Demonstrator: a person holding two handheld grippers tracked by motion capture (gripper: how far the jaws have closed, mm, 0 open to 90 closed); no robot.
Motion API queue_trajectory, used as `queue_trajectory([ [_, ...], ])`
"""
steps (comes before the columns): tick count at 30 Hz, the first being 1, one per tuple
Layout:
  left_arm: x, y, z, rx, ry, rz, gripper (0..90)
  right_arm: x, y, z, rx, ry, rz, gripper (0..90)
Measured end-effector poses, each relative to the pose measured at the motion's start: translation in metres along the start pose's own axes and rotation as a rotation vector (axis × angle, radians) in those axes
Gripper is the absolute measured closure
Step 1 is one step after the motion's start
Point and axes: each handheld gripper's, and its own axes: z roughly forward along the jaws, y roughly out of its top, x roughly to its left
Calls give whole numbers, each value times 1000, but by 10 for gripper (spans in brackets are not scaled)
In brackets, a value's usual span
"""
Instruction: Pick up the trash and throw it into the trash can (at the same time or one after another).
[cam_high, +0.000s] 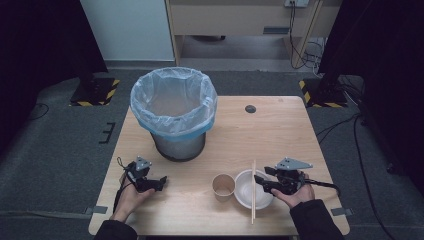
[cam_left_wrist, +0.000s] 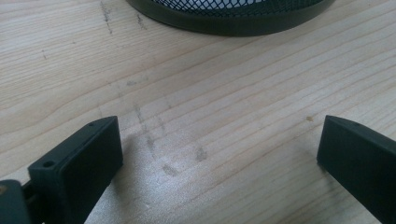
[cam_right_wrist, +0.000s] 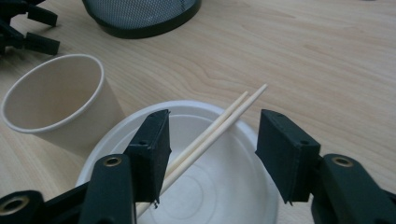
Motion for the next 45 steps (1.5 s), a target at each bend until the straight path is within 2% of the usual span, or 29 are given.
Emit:
queue_trajectory([
  [5,0,0,0,0,0,0,0,4,-5,8,53,6,-12,496],
  [10,0,0,0,0,0,0,0,9,-7,17,78,24,14,500],
  [17,-1,0,0,0,0,2,0,8,-8,23,106,7,2,510],
  [22,-1,0,0,0,-1,2,0,7,-8,26,134,9,-12,557],
  [30,-1,0,0,0,-1,2,0,3,-6,27,149,17,-37,637],
  [35,-1,0,0,0,-1,2,0,4,-5,26,160,17,-23,655],
  [42,-1,0,0,0,-1,2,0,3,-5,26,186,25,-13,761],
  [45,-1,0,0,-1,-1,2,0,2,-6,28,210,12,-31,788],
])
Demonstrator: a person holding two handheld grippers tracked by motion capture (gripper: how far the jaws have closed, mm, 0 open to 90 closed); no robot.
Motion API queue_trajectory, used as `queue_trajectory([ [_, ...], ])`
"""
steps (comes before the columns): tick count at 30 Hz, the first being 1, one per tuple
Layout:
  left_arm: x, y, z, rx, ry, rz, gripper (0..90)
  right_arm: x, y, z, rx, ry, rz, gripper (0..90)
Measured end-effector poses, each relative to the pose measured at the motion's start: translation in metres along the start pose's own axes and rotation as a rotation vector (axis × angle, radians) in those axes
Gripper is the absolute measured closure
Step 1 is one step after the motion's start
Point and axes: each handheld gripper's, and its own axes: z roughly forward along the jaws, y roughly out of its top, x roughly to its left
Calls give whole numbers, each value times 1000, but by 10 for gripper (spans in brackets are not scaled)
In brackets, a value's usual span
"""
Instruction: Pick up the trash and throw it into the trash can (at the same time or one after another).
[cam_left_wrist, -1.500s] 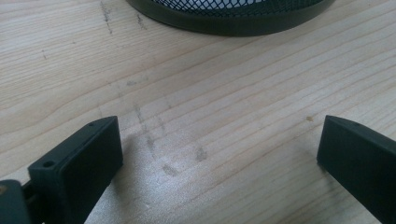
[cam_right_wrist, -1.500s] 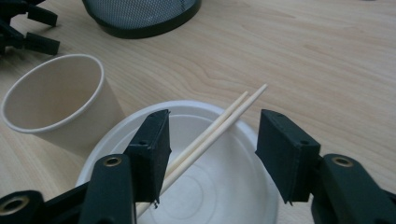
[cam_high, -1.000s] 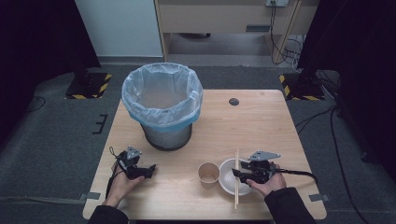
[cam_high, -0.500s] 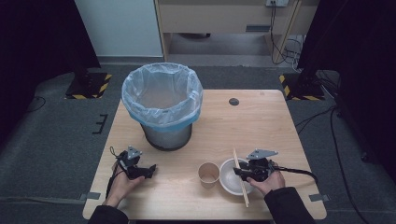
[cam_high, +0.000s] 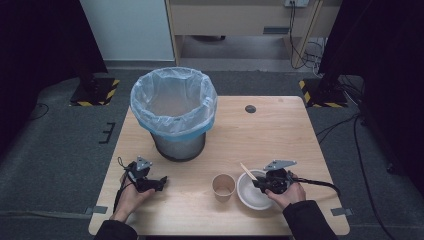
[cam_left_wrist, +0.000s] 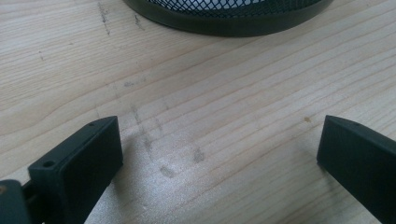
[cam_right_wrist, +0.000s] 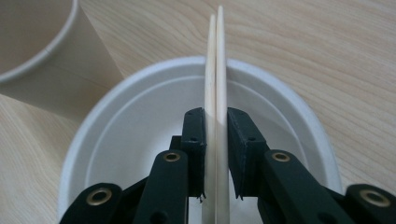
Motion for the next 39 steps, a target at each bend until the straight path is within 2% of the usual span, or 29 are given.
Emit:
queue_trajectory([
  [2,0,0,0,0,0,1,0,0,0,1,14,-2,-1,796],
  [16,0,0,0,0,-3,1,0,-2,3,-5,-15,9,10,799],
  [26,0,0,0,0,-3,2,0,-10,11,-18,-101,31,34,799],
  [29,0,0,0,0,-3,1,0,-13,14,-24,-146,44,52,799],
  [34,0,0,0,0,-3,1,0,-18,20,-34,-210,33,63,799],
  [39,0,0,0,0,-3,1,0,-16,31,-43,-288,60,70,799],
])
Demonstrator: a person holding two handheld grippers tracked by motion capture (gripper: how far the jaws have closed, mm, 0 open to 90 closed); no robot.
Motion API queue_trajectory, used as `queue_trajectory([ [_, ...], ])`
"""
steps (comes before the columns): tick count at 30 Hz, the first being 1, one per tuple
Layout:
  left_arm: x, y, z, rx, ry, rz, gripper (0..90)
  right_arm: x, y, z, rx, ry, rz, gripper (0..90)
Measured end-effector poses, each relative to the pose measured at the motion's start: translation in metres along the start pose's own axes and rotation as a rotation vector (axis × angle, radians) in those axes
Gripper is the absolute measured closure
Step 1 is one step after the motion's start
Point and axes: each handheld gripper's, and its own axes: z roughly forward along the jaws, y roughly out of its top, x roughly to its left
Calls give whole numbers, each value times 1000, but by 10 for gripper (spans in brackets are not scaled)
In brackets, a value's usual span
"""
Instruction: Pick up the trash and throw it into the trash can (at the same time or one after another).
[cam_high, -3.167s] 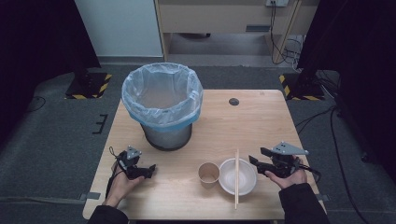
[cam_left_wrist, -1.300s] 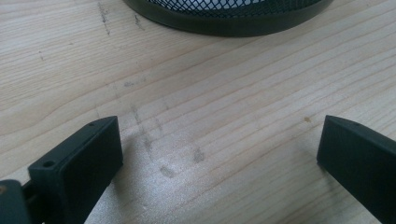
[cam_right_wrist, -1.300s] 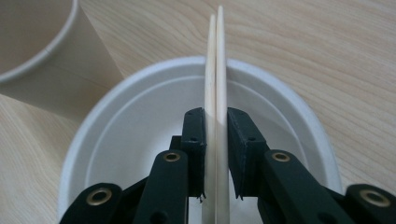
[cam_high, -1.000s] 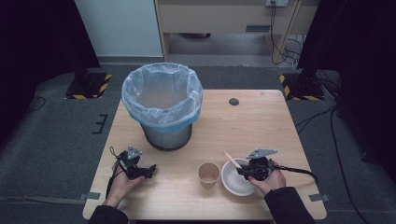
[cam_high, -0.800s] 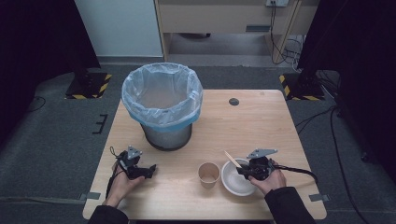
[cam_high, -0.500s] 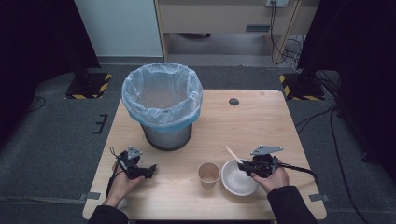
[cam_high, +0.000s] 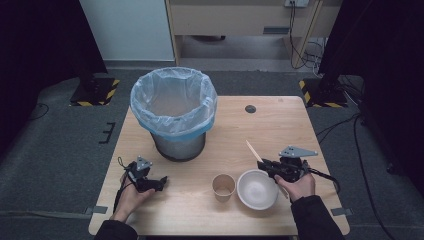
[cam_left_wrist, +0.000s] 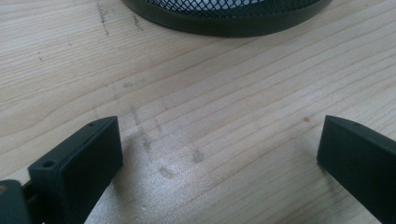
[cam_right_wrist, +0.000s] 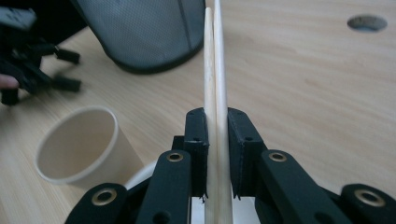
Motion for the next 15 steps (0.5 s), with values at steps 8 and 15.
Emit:
queue_trajectory([
  [8,0,0,0,0,0,0,0,0,20,-12,-100,27,7,799],
  [15,0,0,0,0,1,1,0,3,44,-23,-190,44,-5,799],
])
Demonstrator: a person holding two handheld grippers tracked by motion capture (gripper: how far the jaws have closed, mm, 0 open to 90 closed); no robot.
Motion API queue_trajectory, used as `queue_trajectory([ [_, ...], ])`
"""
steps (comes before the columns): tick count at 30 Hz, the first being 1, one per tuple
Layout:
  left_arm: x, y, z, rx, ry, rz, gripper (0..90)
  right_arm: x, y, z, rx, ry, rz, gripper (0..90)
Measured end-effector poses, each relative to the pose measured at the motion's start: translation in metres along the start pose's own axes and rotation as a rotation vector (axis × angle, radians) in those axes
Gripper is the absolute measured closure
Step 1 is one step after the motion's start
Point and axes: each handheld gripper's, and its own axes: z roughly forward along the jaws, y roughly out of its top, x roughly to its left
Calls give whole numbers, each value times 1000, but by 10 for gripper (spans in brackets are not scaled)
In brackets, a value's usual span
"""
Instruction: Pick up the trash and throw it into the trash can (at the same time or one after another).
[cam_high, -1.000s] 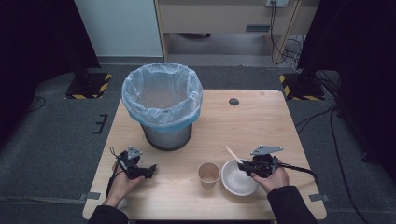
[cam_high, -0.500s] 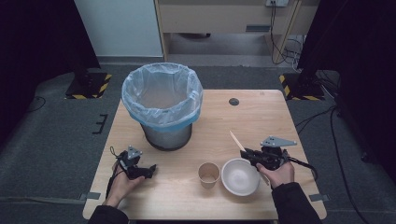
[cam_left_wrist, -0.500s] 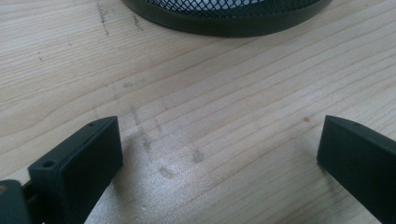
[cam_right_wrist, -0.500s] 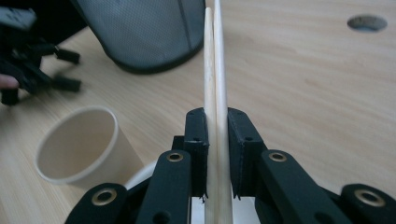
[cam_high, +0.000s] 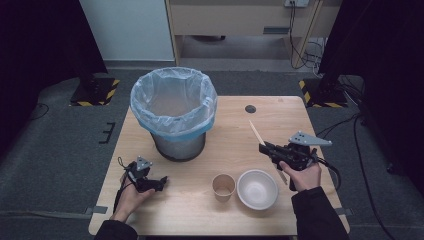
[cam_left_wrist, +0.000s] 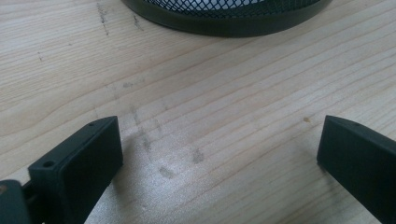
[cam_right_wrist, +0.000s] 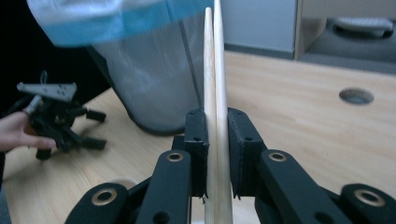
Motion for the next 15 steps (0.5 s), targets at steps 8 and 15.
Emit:
queue_trajectory([
  [8,0,0,0,0,-1,-1,0,4,27,-4,-75,5,-9,799],
  [15,0,0,0,0,-1,-1,0,10,46,0,-118,20,-23,799],
])
